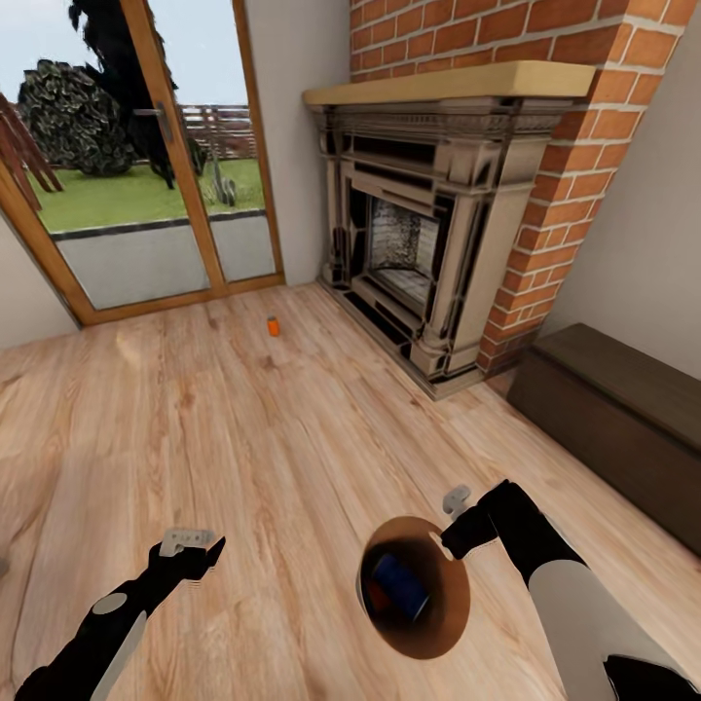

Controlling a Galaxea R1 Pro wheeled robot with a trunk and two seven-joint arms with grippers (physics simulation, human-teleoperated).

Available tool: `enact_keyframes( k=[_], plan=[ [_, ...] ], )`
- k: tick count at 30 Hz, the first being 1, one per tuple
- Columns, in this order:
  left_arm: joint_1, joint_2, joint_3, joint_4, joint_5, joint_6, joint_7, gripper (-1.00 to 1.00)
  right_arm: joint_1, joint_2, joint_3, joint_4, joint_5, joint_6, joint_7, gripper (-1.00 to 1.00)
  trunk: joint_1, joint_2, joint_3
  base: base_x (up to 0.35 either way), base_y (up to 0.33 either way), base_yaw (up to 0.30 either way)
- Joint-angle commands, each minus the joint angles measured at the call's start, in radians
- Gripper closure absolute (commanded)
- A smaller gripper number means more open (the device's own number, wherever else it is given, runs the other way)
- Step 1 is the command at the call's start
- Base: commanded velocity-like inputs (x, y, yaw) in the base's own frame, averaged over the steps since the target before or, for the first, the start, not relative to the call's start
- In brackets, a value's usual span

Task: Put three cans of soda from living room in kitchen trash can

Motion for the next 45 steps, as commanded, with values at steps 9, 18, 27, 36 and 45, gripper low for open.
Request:
enact_keyframes(
  k=[9,18,27,36,45],
  plan=[
    [0.0,0.0,0.0,0.001,0.0,0.0,0.0,-1.0,0.0,0.0,-0.001,0.0,-0.014,0.022,0.007,1.0,0.0,0.0,0.0,0.31,0.182,-0.031],
    [0.0,0.0,-0.001,0.03,0.0,-0.001,0.0,-1.0,0.0,0.0,0.0,0.0,-0.015,0.03,0.006,1.0,0.0,0.0,0.004,0.309,0.185,-0.22],
    [-0.001,0.0,-0.001,0.036,0.0,0.0,0.0,-1.0,0.0,0.0,0.0,0.0,-0.014,0.03,0.006,1.0,0.0,0.0,0.009,0.307,0.188,-0.238],
    [-0.001,0.0,-0.001,0.036,0.0,0.0,0.0,-1.0,0.0,0.0,0.0,0.0,-0.015,0.031,0.006,1.0,0.0,0.0,0.011,0.299,0.197,-0.138],
    [-0.002,0.0,-0.002,0.036,0.001,0.0,-0.002,-1.0,0.0,0.001,0.0,0.0,-0.015,0.031,0.006,1.0,0.0,0.0,0.011,0.295,0.2,-0.009]
  ],
)
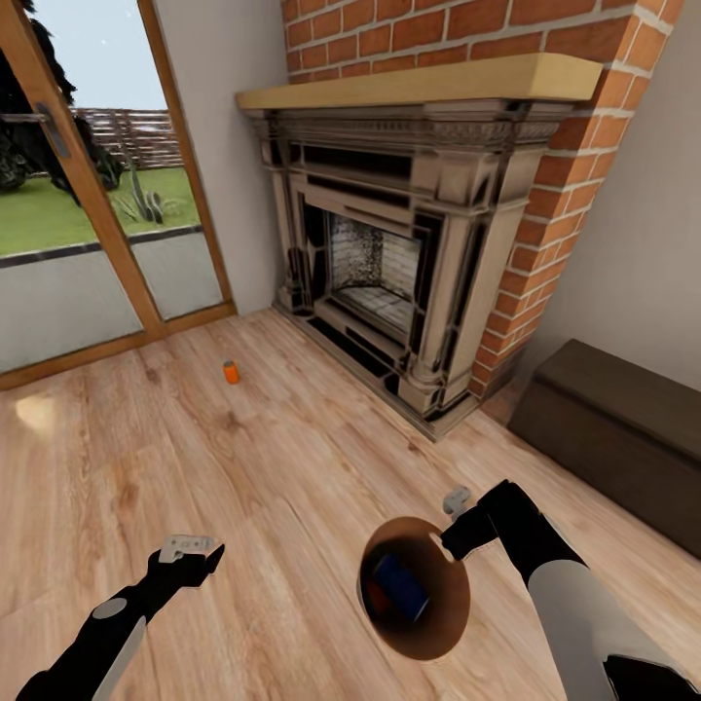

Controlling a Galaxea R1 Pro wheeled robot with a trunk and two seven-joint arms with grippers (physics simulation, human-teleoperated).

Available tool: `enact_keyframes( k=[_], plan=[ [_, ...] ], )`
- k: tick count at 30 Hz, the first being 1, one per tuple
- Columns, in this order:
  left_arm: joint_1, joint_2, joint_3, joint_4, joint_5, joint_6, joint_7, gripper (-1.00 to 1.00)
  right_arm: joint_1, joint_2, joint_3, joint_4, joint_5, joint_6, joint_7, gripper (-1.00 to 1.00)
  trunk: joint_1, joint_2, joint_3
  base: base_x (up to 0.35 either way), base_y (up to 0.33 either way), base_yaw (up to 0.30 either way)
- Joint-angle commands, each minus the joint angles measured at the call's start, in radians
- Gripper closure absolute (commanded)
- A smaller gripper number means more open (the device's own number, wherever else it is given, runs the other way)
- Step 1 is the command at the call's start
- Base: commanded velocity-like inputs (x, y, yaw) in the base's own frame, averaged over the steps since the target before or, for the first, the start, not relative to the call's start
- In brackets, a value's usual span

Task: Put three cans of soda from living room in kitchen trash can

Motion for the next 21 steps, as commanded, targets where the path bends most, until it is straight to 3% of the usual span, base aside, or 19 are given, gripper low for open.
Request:
enact_keyframes(
  k=[1,21],
  plan=[
    [0.0,0.0,0.0,0.0,0.0,0.0,0.0,-1.0,0.0,0.0,-0.001,0.0,-0.013,0.01,0.007,1.0,0.0,0.0,0.0,0.294,0.202,-0.001],
    [0.0,0.0,0.0,0.001,-0.001,0.001,0.0,-1.0,0.0,0.001,0.0,0.0,-0.013,0.01,0.007,1.0,0.0,0.0,0.0,0.293,0.202,-0.003]
  ],
)
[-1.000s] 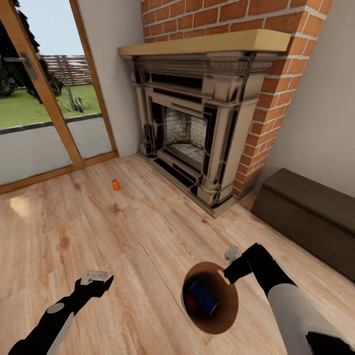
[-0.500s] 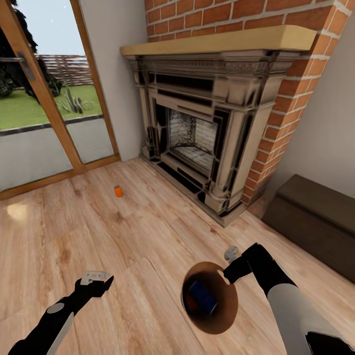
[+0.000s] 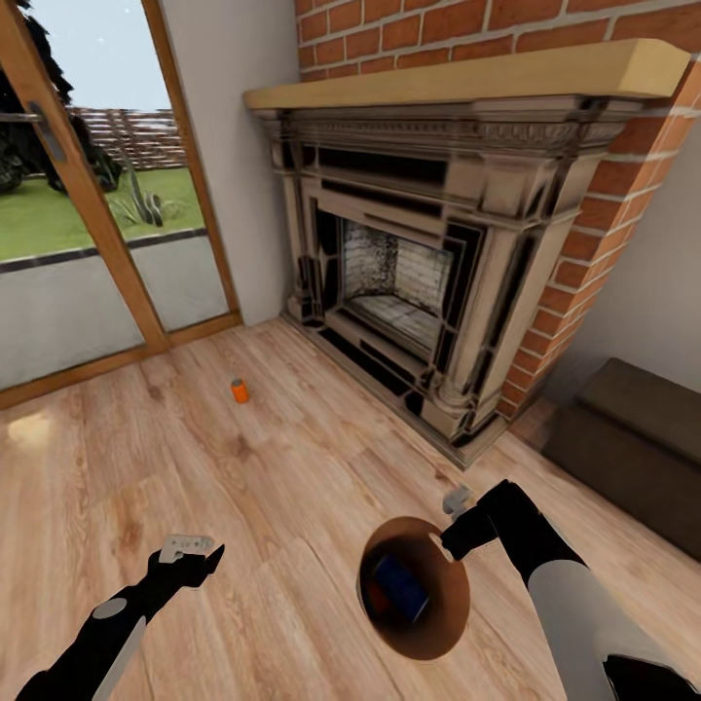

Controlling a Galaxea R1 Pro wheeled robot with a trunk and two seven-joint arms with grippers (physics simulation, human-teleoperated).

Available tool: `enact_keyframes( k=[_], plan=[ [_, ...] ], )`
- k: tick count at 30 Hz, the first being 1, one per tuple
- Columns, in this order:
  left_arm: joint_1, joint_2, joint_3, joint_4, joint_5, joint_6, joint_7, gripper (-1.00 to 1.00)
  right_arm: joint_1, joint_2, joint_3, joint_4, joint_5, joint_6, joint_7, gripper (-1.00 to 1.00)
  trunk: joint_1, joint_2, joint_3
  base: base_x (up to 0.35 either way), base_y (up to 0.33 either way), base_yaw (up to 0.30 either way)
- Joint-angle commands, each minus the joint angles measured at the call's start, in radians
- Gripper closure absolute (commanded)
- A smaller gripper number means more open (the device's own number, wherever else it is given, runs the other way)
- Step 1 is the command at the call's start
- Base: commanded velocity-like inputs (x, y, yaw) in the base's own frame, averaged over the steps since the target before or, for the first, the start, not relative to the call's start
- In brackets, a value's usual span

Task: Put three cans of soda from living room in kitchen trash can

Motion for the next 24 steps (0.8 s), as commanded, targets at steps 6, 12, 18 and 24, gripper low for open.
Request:
enact_keyframes(
  k=[6,12,18,24],
  plan=[
    [0.0,0.0,0.0,0.001,0.0,0.0,0.0,-1.0,0.0,0.0,-0.009,0.0,-0.015,0.008,0.008,1.0,0.0,0.0,0.0,0.291,0.204,-0.124],
    [0.0,0.0,0.0,0.013,0.0,0.0,0.0,-1.0,0.0,0.0,-0.014,0.0,-0.023,0.023,0.014,1.0,0.0,0.0,0.0,0.285,0.212,-0.017],
    [0.0,0.0,0.001,0.034,0.0,0.0,-0.001,-1.0,0.0,0.0,-0.002,0.0,-0.023,0.06,0.013,1.0,0.0,0.0,0.0,0.279,0.219,-0.018],
    [0.0,0.0,0.001,0.041,0.002,0.0,-0.001,-1.0,0.0,0.0,-0.003,0.0,-0.021,0.065,0.013,1.0,0.0,0.0,0.002,0.267,0.229,-0.207]
  ],
)
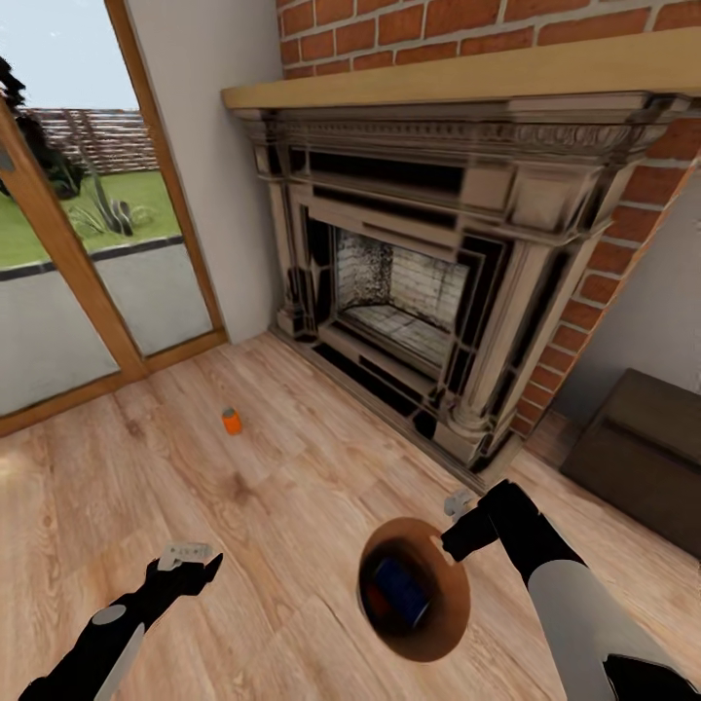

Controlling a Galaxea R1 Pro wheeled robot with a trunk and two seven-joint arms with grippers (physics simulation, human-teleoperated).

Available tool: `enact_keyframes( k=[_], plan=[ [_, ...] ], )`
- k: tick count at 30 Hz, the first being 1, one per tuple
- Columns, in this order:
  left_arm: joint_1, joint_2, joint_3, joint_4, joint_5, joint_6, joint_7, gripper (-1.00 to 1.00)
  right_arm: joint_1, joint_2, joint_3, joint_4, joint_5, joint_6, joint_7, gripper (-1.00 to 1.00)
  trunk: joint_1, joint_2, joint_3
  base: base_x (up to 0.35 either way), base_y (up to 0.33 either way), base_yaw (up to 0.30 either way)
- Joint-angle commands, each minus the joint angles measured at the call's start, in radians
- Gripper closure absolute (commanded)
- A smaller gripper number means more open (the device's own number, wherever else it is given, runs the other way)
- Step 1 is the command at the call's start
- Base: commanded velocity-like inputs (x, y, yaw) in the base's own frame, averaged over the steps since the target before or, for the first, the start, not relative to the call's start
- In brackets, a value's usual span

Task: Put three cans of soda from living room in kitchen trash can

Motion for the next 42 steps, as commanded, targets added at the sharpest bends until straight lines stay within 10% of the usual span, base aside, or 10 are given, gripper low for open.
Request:
enact_keyframes(
  k=[1,42],
  plan=[
    [0.0,0.0,0.0,0.0,0.0,0.0,0.0,-1.0,0.0,0.0,-0.002,0.0,-0.014,0.011,0.007,1.0,0.0,0.0,0.001,0.264,0.231,-0.239],
    [-0.001,0.0,0.01,0.045,0.001,0.018,-0.088,-1.0,0.0,0.017,-0.012,0.003,-0.021,0.099,0.01,1.0,0.0,0.0,0.015,0.232,0.253,-0.248]
  ],
)
